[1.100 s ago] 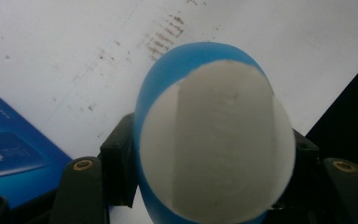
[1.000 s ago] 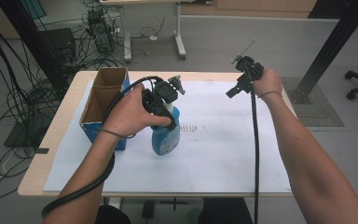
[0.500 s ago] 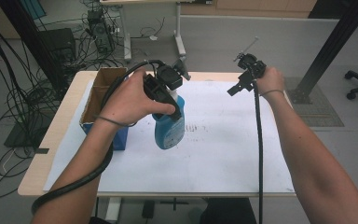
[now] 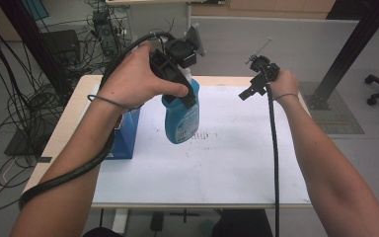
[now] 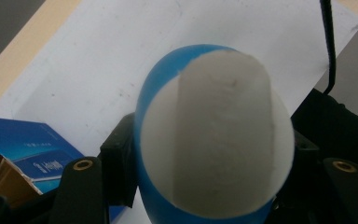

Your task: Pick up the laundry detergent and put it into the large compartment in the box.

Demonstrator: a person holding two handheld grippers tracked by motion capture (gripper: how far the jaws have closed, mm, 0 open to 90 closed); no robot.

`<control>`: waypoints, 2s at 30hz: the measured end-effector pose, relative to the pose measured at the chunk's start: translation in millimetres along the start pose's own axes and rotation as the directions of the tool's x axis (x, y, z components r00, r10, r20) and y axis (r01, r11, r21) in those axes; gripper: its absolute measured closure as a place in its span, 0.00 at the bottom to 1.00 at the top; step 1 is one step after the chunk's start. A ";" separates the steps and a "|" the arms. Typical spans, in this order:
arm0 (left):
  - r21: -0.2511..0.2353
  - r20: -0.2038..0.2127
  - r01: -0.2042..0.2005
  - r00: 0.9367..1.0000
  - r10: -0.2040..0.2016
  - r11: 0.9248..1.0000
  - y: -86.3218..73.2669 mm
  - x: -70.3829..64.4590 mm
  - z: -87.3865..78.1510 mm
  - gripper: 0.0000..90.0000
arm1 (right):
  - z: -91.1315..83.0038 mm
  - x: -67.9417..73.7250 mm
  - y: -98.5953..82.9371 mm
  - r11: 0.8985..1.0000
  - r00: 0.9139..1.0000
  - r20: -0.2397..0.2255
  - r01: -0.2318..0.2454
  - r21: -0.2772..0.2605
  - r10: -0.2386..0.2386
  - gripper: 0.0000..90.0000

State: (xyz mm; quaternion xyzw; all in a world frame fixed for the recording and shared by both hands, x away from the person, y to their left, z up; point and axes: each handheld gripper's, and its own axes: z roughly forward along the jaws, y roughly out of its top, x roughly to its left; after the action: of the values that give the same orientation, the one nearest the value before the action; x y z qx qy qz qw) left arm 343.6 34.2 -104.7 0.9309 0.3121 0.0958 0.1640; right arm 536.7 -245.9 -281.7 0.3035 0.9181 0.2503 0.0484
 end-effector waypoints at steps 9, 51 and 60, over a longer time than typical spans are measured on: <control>-0.024 -0.006 0.005 1.000 -0.006 1.000 15.1 3.0 -31.6 0.42 | -1.4 -3.4 -1.9 1.000 1.000 0.007 -0.007 0.003 0.007 0.04; -0.043 -0.191 0.465 0.865 -0.464 0.884 -28.5 124.3 -55.8 0.42 | -5.1 -0.9 -1.8 1.000 1.000 0.011 -0.001 -0.012 0.001 0.04; -0.062 -0.240 0.571 0.787 -0.568 0.818 -47.9 148.2 -59.1 0.42 | -6.6 -2.2 -2.8 1.000 1.000 0.014 0.002 -0.015 -0.001 0.04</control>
State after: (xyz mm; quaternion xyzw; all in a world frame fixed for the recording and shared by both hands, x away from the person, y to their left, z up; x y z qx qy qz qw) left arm 417.3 175.4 -56.0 0.7751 0.5966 0.1552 0.1387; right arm 535.3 -252.0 -277.5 0.3042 0.9160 0.2550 0.0575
